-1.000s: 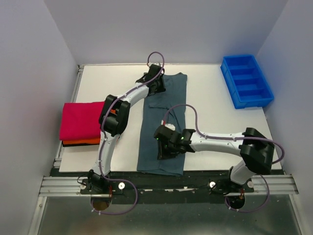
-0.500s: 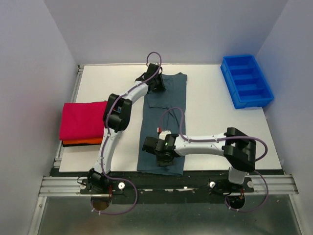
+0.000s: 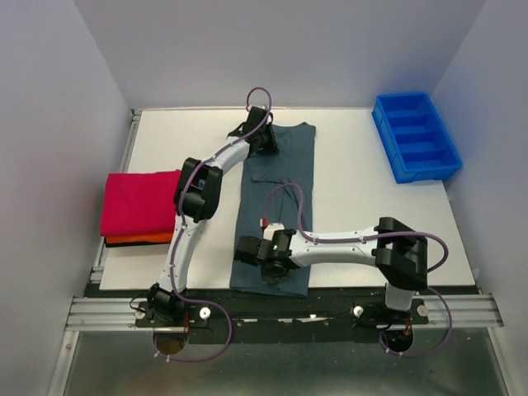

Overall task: Fold and stack the t-shirts
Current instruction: Grab the bottom of the folded rectangular tshirt with both arms

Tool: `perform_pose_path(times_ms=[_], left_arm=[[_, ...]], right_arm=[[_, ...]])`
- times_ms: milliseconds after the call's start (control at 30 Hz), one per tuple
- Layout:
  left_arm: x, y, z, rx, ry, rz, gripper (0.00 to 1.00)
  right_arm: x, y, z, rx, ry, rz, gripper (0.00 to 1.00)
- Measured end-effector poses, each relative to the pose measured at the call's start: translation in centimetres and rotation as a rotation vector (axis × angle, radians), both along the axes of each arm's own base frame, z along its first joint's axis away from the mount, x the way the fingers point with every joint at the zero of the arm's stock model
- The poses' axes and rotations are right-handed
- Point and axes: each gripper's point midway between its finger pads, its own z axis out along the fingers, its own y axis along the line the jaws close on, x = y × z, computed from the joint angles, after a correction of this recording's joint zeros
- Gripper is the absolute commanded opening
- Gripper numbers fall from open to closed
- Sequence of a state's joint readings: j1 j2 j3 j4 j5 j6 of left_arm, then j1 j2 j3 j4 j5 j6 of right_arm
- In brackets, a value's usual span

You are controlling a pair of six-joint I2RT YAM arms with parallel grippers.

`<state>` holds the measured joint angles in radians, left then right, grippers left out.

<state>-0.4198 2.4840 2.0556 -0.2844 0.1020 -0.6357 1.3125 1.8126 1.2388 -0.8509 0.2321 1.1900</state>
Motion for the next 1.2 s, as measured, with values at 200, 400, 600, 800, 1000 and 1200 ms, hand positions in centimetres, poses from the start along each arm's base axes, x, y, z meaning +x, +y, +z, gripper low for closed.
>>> perform_pose_path(times_ms=[200, 400, 600, 800, 1000, 1200], left_arm=[[0.3, 0.0, 0.0, -0.002, -0.003, 0.002, 0.30], [0.6, 0.1, -0.1, -0.005, -0.006, 0.006, 0.30], [0.6, 0.1, 0.0, -0.014, -0.012, 0.006, 0.35], [-1.3, 1.0, 0.9, -0.011, -0.006, 0.007, 0.47], [-4.7, 2.7, 5.3, -0.031, -0.035, 0.016, 0.54], [-8.9, 4.4, 12.1, -0.078, -0.139, 0.055, 0.53]], right_arm=[[-1.0, 1.2, 0.5, 0.079, 0.021, 0.023, 0.03], [-2.0, 1.7, 0.1, 0.135, 0.065, 0.030, 0.56], [-2.2, 1.8, 2.3, 0.225, 0.047, 0.047, 0.55], [0.3, -1.7, 5.1, 0.288, -0.042, -0.038, 0.46], [4.6, -8.1, 3.3, 0.223, -0.102, -0.216, 0.05], [6.0, -10.7, 1.9, 0.167, -0.115, -0.263, 0.01]])
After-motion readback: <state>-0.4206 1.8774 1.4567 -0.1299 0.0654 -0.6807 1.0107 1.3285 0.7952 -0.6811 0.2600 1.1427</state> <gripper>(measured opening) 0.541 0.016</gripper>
